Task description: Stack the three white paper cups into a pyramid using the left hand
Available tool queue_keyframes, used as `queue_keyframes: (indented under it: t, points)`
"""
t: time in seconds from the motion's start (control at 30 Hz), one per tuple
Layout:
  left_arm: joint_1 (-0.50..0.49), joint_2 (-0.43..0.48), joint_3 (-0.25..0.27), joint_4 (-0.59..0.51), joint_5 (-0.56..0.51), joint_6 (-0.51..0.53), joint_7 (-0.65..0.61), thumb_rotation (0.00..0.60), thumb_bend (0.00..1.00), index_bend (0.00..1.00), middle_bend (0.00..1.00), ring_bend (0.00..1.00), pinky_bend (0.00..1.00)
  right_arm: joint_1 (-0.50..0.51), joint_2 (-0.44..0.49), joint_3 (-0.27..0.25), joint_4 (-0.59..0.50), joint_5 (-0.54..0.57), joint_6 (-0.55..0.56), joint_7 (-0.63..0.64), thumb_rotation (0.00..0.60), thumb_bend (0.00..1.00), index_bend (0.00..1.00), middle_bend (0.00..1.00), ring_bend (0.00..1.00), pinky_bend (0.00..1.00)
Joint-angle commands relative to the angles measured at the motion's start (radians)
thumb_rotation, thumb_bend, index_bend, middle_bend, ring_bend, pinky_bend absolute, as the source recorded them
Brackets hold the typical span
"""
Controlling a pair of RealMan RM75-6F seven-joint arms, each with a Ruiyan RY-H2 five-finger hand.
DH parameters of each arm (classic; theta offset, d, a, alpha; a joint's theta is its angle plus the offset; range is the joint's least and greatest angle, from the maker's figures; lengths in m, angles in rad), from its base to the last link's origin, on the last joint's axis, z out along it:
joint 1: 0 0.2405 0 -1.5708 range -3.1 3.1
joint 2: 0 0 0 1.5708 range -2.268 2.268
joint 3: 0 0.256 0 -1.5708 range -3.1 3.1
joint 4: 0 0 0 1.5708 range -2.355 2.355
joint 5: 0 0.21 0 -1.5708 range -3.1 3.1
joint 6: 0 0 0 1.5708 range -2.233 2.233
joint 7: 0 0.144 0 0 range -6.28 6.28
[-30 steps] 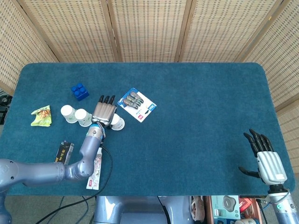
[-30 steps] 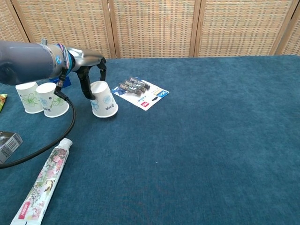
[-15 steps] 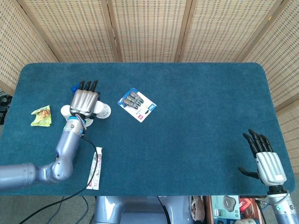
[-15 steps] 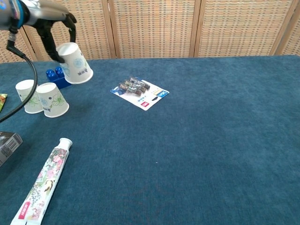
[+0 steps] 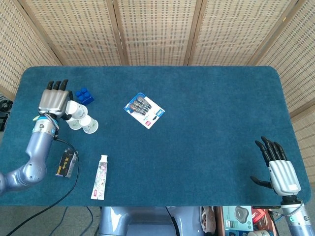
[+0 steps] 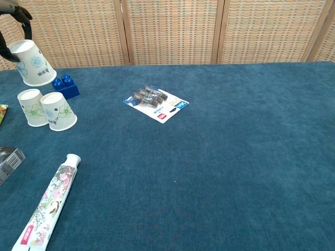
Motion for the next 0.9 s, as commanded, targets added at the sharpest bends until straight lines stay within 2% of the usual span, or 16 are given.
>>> queue_keyframes:
  t: [0.03,0.33,0.77,0.9]
  points:
    - [0.010,0.023,0.009,0.017,-0.012,-0.035,-0.025,0.600,0.25,0.44,0.00,0.00,0.00,0.001,-0.001,0.000,0.001,0.002,-0.003,-0.002,0.600,0.14,0.00,0.00,0.00,0.00]
    - [0.000,0.008,0.033,0.056,-0.052,-0.082,-0.041,0.600,0.24,0.44,0.00,0.00,0.00,0.000,-0.002,0.001,-0.001,0.003,-0.001,-0.006,0.600,0.14,0.00,0.00,0.00,0.00]
    - [-0.045,-0.039,0.071,0.097,-0.117,-0.076,0.005,0.600,0.25,0.44,0.00,0.00,0.00,-0.001,0.000,0.001,0.001,0.003,0.001,0.001,0.600,0.14,0.00,0.00,0.00,0.00]
    - [-0.049,-0.054,0.064,0.108,-0.118,-0.067,-0.009,0.600,0.25,0.44,0.00,0.00,0.00,-0.001,0.000,0.001,0.002,0.001,0.001,0.003,0.600,0.14,0.00,0.00,0.00,0.00]
